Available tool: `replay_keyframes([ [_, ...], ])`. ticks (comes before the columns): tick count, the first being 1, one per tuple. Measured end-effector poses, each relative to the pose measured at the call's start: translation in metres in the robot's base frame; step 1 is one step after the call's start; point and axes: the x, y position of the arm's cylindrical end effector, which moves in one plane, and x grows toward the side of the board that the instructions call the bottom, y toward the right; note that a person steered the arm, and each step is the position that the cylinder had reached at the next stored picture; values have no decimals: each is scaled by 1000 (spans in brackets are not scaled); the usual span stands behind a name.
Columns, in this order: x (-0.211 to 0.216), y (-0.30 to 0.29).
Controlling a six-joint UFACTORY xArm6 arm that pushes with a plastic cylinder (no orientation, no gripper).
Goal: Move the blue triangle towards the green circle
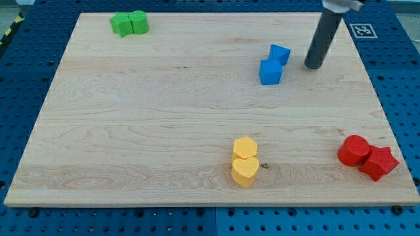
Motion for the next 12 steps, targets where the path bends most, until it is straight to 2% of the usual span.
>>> replay_keyframes([
  [2,-19,-171],
  [3,-20,-170],
  [4,-20,-126],
  [5,-12,-106],
  [6,7,-131],
  [8,-1,-249],
  [10,2,-139],
  [11,22,-116],
  [12,55,-123],
])
